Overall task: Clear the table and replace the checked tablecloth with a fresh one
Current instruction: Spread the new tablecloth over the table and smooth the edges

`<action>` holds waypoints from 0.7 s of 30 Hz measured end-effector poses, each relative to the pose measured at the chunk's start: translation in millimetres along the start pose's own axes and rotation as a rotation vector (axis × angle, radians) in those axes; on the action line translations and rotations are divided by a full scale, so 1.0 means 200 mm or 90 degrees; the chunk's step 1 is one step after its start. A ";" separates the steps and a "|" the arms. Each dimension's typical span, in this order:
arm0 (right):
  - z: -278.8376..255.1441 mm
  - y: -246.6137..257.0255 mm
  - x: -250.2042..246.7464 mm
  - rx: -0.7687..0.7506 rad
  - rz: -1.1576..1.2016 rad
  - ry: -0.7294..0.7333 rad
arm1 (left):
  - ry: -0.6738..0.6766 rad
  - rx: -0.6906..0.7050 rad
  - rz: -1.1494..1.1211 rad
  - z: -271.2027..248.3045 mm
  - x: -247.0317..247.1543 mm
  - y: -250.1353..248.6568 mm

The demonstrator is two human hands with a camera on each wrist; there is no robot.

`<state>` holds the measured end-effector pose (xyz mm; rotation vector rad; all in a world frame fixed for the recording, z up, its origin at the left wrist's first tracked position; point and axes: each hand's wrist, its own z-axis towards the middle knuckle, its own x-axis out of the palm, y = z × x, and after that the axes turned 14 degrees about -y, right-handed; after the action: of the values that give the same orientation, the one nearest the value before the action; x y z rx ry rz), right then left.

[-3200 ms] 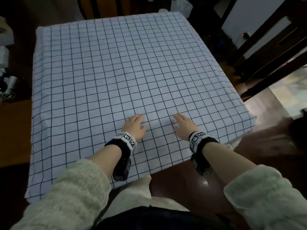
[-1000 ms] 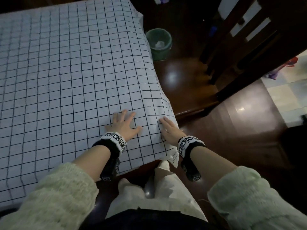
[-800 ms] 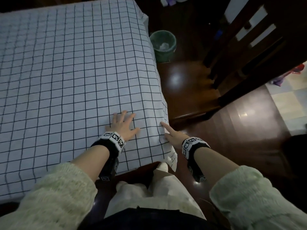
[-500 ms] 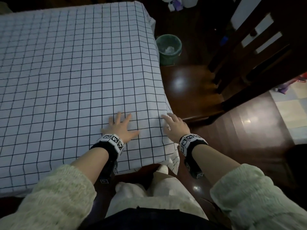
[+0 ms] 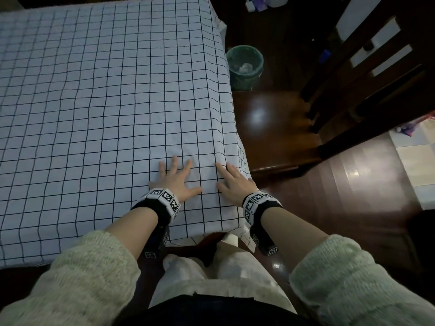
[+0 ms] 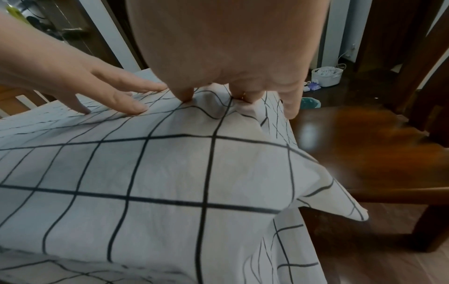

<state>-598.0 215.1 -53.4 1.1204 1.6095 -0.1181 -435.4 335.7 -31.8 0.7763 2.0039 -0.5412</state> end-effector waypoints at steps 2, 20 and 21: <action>0.00 -0.02 0.00 0.007 -0.006 -0.003 | 0.001 0.001 -0.005 0.00 0.01 -0.01; 0.05 0.07 0.00 -0.077 -0.048 -0.141 | -0.013 0.016 0.003 0.01 0.02 0.00; 0.06 0.09 0.00 -0.109 -0.055 -0.128 | -0.026 0.018 -0.005 0.01 0.02 0.00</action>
<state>-576.8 218.6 -48.9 0.8795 1.4594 -0.1426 -435.9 335.3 -36.9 0.7678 1.9662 -0.5863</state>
